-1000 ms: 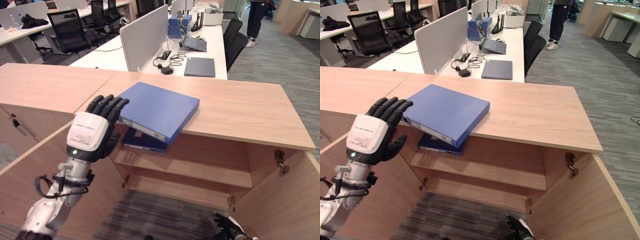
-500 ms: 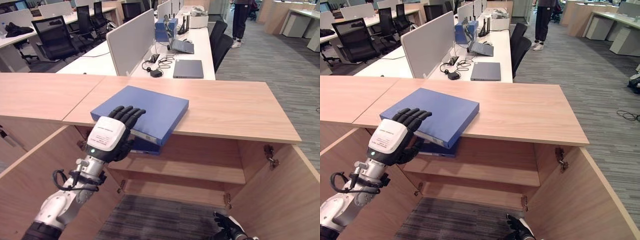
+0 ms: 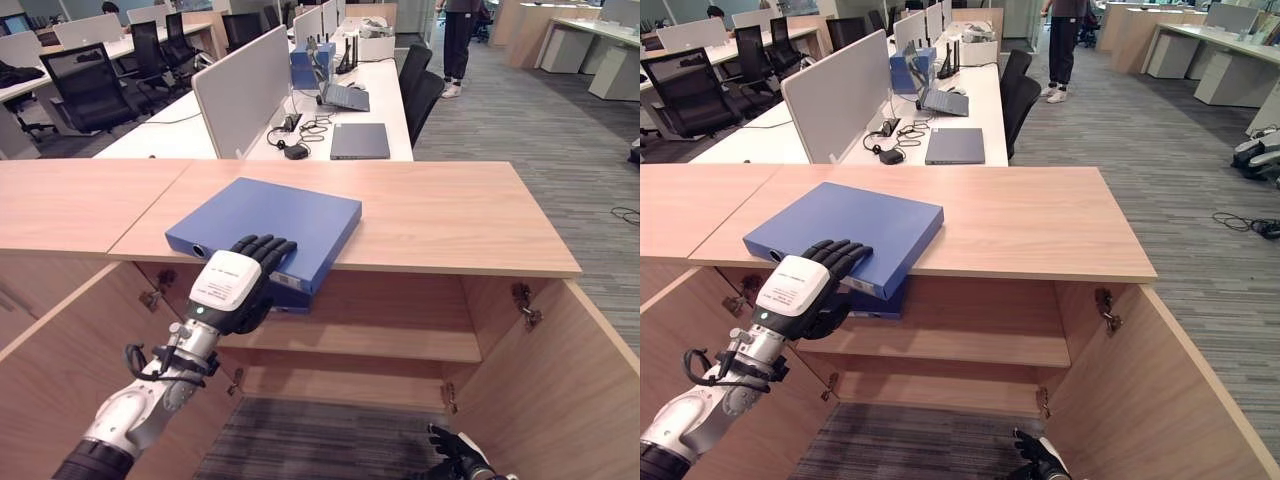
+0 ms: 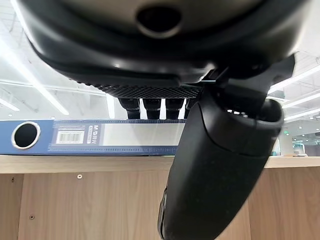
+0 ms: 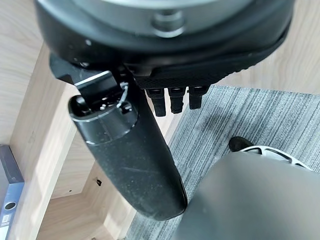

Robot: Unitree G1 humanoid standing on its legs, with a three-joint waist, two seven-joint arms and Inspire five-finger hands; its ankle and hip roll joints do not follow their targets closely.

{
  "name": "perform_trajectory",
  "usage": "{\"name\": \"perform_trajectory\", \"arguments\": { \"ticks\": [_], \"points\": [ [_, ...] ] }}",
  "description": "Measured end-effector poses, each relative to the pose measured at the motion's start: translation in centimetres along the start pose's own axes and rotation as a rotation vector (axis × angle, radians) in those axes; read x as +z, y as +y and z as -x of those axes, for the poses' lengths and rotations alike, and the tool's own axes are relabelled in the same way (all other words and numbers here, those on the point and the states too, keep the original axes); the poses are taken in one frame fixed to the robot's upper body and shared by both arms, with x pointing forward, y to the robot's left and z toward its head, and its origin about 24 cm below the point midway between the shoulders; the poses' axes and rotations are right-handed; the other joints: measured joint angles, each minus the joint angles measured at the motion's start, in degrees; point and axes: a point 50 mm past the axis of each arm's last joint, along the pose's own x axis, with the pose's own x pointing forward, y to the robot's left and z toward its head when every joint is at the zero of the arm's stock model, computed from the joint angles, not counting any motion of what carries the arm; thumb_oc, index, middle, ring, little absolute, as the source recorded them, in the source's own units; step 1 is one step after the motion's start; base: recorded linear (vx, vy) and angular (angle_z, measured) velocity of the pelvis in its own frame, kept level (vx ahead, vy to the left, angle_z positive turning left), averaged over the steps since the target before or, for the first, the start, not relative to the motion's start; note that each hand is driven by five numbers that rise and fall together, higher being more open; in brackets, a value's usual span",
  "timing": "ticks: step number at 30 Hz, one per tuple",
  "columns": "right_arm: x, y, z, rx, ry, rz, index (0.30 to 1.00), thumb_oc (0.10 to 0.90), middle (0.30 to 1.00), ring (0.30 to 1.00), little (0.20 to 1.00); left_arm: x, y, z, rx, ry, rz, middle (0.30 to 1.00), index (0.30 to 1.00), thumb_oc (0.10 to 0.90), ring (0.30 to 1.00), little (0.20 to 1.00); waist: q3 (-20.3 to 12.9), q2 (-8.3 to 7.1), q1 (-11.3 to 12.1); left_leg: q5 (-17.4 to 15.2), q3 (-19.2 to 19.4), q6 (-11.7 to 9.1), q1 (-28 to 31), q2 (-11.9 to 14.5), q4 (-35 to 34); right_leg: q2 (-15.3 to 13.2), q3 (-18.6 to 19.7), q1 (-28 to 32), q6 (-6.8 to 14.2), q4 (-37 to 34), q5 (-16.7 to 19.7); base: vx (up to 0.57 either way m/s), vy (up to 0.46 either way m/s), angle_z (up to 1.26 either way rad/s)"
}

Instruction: Put the empty folder in the office cabinet

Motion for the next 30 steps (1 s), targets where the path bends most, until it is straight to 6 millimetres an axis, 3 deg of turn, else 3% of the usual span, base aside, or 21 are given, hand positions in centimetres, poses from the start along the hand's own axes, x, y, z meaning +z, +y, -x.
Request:
{"name": "perform_trajectory", "arguments": {
  "ticks": [13, 15, 17, 25, 30],
  "points": [
    [0.0, 0.0, 0.0, -0.002, 0.001, -0.021, 0.900, 0.800, 0.900, 0.900, 0.900, 0.6, -0.1, -1.2, -0.020, -0.054, -0.025, 0.900, 0.900, 0.800, 0.900, 0.900, -0.22, -0.01, -0.11, -0.03, 1.03, -0.08, 0.43, 0.06, 0.00, 0.08, 0.93, -0.21, -0.03, 0.00, 0.30, 0.00, 0.001, -0.03],
    [0.0, 0.0, 0.0, -0.002, 0.002, -0.022, 0.900, 0.800, 0.900, 0.900, 0.900, 0.6, -0.1, -1.2, -0.021, -0.055, -0.027, 0.528, 0.528, 0.552, 0.528, 0.528, -0.27, -0.09, -0.28, -0.07, 1.31, -0.04, 0.66, 0.07, 0.00, 0.09, 1.15, -0.16, -0.02, 0.00, 0.31, -0.01, -0.001, -0.07],
    [-0.1, 0.0, 0.0, -0.001, 0.004, -0.022, 0.900, 0.800, 0.900, 0.900, 0.900, 0.6, 0.0, -1.3, -0.015, -0.057, -0.028, 0.300, 0.300, 0.400, 0.300, 0.300, -0.31, -0.20, -0.28, -0.08, 1.32, -0.05, 0.66, 0.07, -0.01, 0.09, 1.16, -0.14, -0.03, 0.00, 0.31, 0.00, 0.000, 0.00],
    [-0.4, 0.2, 0.2, 0.002, 0.012, -0.025, 0.900, 0.800, 0.900, 0.900, 0.900, 1.0, 2.0, -3.2, 0.090, -0.096, -0.041, 0.300, 0.300, 0.400, 0.300, 0.300, -0.70, -0.79, -0.16, -0.24, 1.33, -0.28, 0.73, 0.12, -0.01, 0.12, 1.18, -0.05, -0.03, 0.00, 0.31, 0.00, 0.000, 0.00],
    [-0.5, 0.3, 0.2, 0.004, 0.015, -0.027, 0.900, 0.800, 0.900, 0.900, 0.900, 1.3, 2.3, -3.4, 0.110, -0.109, -0.037, 0.300, 0.300, 0.400, 0.300, 0.300, -1.00, -1.00, -0.17, -0.24, 1.39, -0.28, 0.75, 0.13, -0.01, 0.14, 1.27, -0.09, -0.04, 0.00, 0.31, 0.00, 0.000, 0.00]
  ]
}}
